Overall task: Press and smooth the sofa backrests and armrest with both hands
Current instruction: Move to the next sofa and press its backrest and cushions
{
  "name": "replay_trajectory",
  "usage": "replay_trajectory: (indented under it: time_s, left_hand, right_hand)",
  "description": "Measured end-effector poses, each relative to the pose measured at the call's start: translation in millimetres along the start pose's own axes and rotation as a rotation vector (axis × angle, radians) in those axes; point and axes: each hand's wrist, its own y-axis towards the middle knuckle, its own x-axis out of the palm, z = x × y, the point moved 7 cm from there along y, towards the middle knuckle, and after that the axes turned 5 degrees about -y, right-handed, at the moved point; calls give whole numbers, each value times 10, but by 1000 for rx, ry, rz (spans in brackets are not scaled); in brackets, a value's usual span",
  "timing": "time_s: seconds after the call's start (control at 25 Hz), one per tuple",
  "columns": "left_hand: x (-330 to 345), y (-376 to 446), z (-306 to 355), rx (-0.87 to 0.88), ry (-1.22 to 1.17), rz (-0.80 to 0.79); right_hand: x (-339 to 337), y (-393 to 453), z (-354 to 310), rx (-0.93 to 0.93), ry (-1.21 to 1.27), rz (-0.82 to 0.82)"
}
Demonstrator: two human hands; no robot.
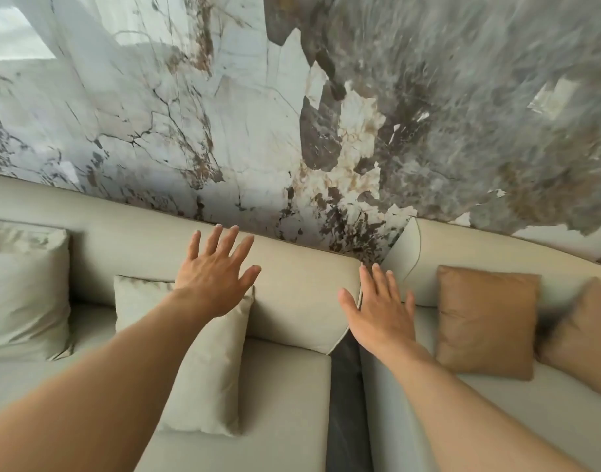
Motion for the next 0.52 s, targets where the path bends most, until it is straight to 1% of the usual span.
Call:
replay_trajectory:
  time_s: [0.24,0.36,0.52]
  left_hand:
    - [1075,811,-164,19,23,-25]
    - [1430,1203,-232,32,32,-22]
    - [1906,1642,-340,41,2,-8]
  right_hand:
    - [963,943,-46,-22,-30,-8]
    - [1360,1293,-32,-23,-19,-15]
    - [1835,1705,-77,-70,-5,-48]
